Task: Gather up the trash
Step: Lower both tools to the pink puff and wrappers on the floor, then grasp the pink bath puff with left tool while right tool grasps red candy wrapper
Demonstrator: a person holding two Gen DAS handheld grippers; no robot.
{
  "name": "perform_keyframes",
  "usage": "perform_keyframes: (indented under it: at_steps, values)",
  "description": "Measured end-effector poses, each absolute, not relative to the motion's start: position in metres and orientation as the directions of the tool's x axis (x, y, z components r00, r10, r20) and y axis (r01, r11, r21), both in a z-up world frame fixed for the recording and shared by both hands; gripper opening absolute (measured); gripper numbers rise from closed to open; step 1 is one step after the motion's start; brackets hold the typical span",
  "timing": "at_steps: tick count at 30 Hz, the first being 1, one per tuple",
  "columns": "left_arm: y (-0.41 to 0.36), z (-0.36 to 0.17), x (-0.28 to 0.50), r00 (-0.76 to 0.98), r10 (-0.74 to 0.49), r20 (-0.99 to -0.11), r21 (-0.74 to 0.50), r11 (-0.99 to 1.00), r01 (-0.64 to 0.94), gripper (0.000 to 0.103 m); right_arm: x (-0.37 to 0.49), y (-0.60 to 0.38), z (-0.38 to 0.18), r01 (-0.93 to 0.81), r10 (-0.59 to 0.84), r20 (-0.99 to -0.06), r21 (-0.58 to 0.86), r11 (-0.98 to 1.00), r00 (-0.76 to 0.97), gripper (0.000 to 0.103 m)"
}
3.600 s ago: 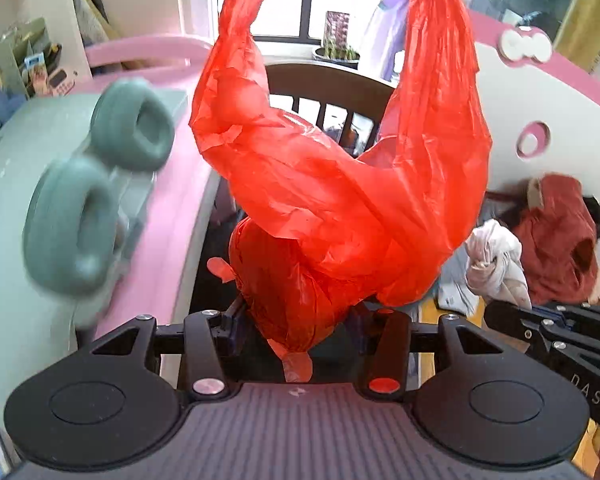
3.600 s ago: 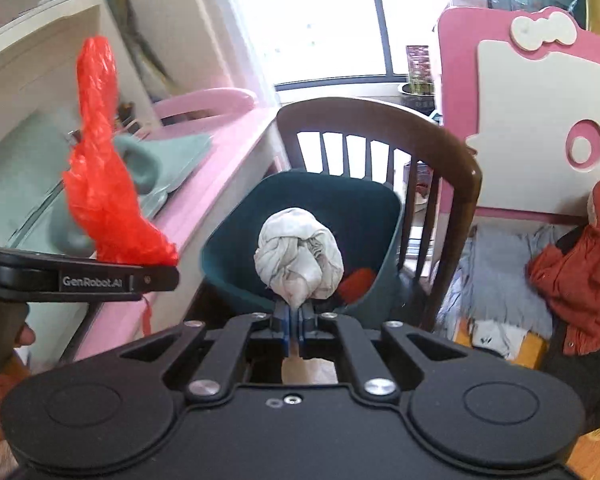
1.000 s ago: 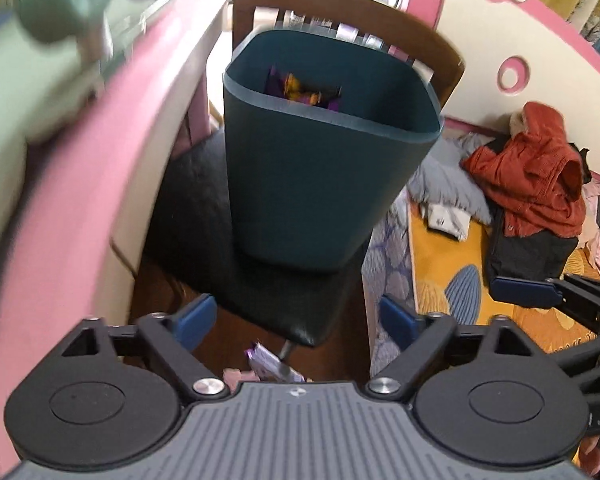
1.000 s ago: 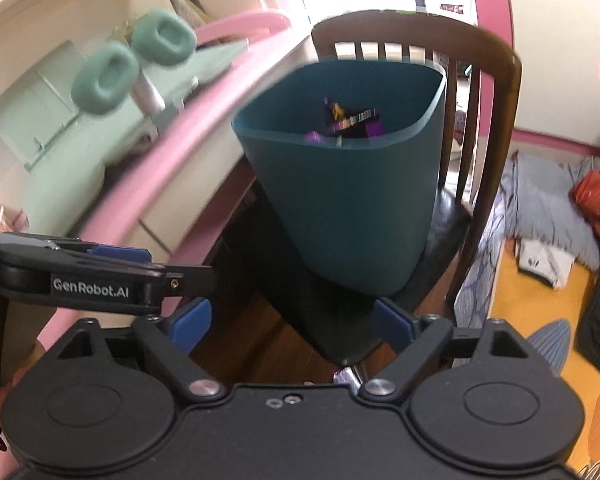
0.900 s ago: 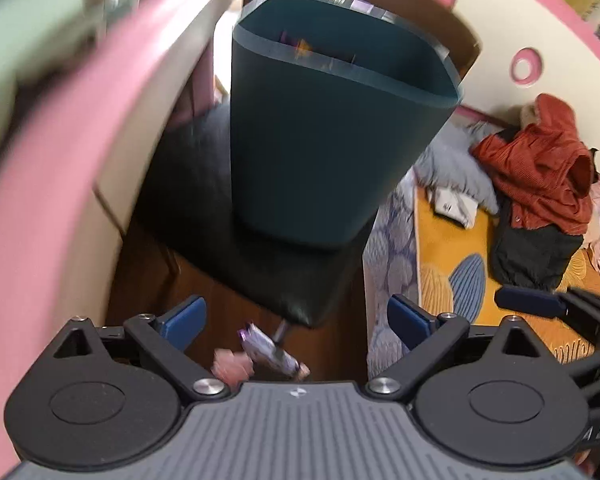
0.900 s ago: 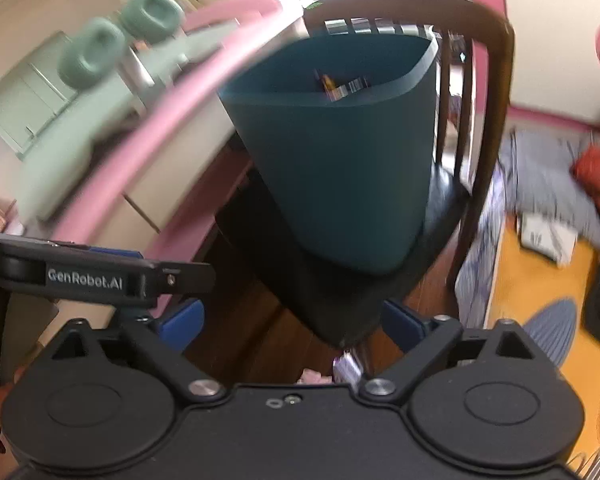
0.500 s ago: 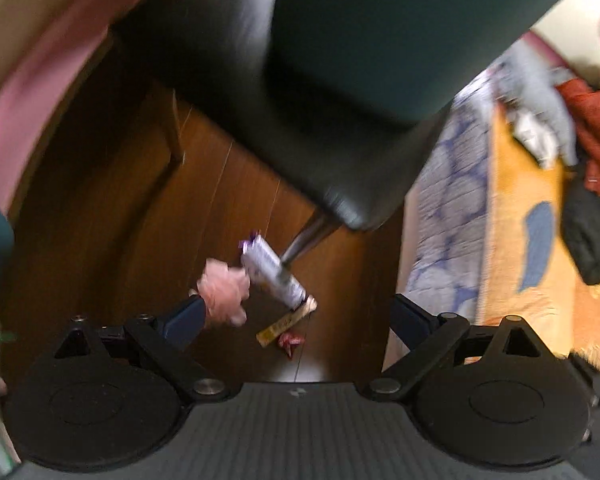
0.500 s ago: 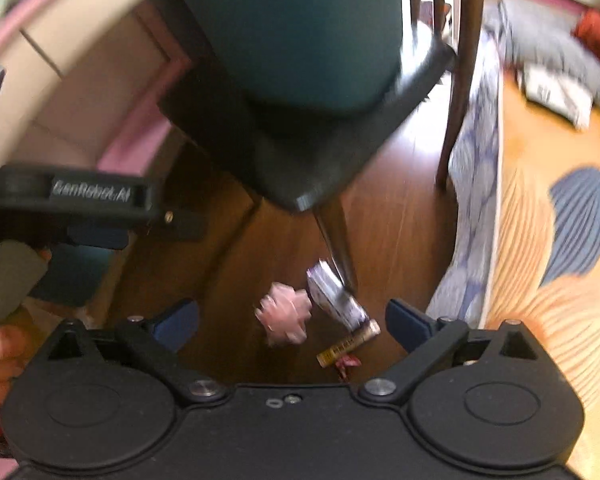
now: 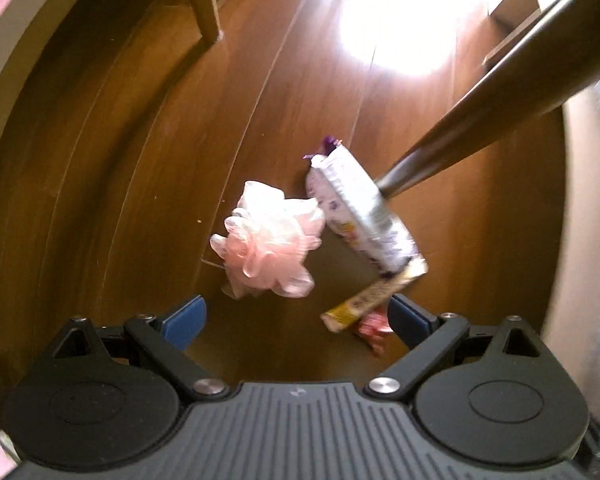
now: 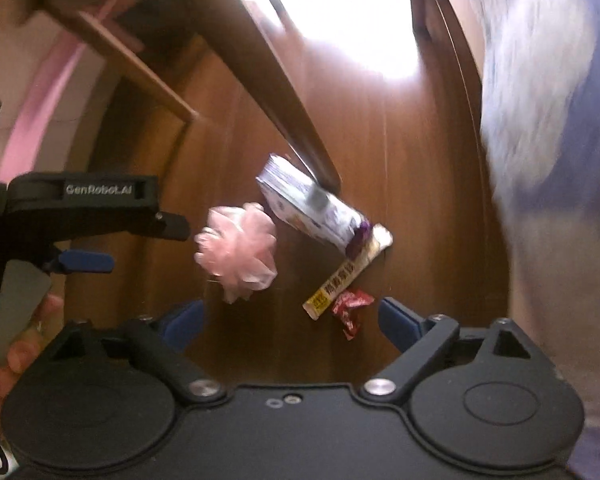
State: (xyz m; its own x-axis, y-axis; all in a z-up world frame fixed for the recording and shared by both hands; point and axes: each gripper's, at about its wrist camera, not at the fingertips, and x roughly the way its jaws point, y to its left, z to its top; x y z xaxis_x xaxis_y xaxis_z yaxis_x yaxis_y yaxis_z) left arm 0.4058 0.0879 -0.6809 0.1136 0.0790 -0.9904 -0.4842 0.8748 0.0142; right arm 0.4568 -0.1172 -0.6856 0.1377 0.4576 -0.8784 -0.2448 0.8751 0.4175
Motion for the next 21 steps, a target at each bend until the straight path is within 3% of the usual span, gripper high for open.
perform_keyframes:
  at_steps: [10,16,21]
  values:
    - [0.11,-0.814,0.43,0.083,0.166,-0.983,0.137,0.95,-0.279,0.098,0.468,-0.098,-0.822,-0.034,0.41,-0.908,0.408,0.912,0.083,0.08]
    - [0.122,-0.864,0.442,0.067,0.174,-0.982,0.15,0.952,-0.267,0.098,0.471,-0.087,-0.868,-0.032,0.369,-0.928,0.368,0.929,0.05,0.076]
    - [0.123,-0.887,0.446,0.03,0.165,-0.986,0.151,0.952,-0.268,0.097,0.467,-0.084,-0.875,-0.059,0.36,-0.931,0.357,0.932,0.054,0.07]
